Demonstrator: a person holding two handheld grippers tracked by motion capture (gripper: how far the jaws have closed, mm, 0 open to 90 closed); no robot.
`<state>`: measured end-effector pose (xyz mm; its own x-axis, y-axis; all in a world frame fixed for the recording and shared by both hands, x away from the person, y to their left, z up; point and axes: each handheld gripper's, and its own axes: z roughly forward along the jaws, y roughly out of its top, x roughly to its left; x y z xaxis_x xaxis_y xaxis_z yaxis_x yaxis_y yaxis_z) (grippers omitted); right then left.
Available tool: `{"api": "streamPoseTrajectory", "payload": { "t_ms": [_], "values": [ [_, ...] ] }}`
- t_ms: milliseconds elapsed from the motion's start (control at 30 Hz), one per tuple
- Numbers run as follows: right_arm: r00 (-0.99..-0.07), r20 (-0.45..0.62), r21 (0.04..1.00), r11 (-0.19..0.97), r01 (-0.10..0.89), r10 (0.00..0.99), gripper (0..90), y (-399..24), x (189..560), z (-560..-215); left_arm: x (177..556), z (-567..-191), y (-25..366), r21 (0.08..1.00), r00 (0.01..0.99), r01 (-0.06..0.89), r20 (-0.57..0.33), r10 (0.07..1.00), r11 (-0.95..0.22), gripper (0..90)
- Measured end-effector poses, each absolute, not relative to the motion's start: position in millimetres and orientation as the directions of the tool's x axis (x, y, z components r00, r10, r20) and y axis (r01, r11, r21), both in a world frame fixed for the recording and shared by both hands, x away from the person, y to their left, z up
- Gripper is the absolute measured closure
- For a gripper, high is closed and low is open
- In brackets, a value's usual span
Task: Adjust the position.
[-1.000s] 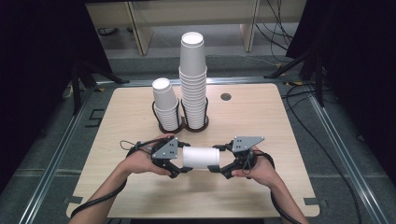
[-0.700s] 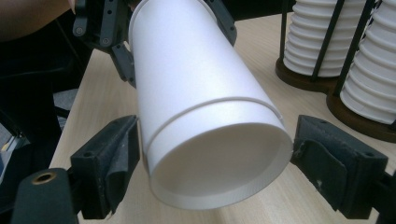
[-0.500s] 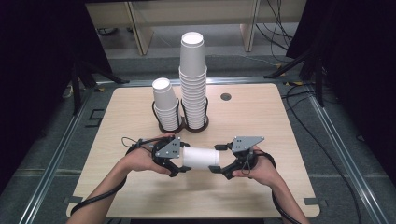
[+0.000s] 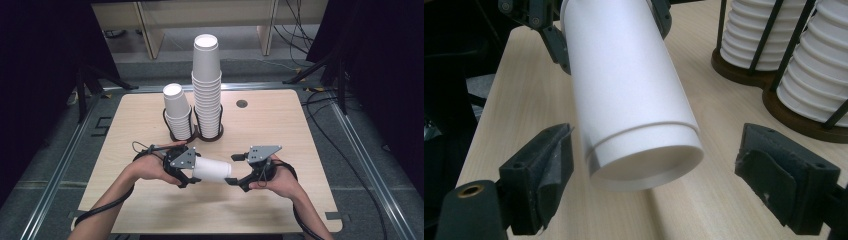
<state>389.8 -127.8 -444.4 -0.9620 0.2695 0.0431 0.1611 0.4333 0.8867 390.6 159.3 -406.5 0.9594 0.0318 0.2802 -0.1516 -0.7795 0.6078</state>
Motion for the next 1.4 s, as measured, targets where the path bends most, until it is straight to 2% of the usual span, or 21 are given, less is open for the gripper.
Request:
{"api": "streamPoseTrajectory", "payload": {
  "t_ms": [733,1400],
  "values": [
    [-0.974,0.005,0.853,0.507,0.124,0.228,18.3,-114,394,-426,392,-398,155,0.481,0.958,-0.172,0.287,-0.031,-0.86,22.3],
    [-0.988,0.007,0.793,0.601,0.1,0.155,20.6,-87,398,-429,392,-397,150,0.466,0.958,-0.174,0.282,-0.041,-0.868,22.4]
  ]
}}
